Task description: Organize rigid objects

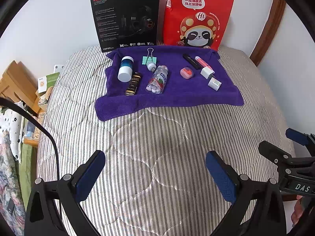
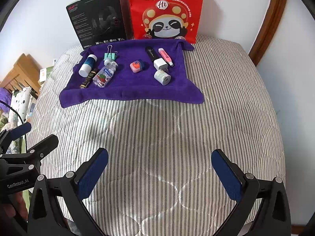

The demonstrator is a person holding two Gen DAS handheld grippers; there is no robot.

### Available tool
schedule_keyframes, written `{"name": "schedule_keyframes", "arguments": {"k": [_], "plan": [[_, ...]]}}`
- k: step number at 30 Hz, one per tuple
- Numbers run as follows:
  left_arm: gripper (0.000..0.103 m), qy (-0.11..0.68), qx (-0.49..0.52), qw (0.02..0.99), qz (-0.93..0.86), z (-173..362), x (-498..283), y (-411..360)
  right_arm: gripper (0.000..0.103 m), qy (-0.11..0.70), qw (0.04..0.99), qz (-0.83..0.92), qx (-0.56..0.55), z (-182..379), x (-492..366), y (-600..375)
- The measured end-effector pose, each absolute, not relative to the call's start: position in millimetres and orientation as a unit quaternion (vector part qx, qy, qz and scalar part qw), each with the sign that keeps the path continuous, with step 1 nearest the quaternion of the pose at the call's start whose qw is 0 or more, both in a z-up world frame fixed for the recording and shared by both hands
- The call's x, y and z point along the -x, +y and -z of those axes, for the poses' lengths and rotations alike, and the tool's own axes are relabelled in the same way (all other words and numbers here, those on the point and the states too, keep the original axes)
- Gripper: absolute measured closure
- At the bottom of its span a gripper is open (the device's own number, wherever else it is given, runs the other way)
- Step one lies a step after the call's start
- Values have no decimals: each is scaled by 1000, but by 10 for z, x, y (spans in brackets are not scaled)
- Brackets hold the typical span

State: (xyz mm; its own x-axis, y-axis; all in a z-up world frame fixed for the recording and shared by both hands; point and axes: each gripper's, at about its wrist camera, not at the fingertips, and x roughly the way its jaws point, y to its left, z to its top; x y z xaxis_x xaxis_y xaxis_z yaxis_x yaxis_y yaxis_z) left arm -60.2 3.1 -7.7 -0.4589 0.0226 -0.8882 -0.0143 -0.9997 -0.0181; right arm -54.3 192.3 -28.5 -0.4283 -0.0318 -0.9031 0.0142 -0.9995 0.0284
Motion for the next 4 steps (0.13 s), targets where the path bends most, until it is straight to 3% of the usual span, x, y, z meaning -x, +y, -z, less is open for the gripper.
{"name": "schedule_keyframes", "arguments": {"k": [4], "plan": [[0, -3, 514, 9, -858, 72, 602, 35, 0, -10, 14, 845, -534, 295, 538, 1923]]}}
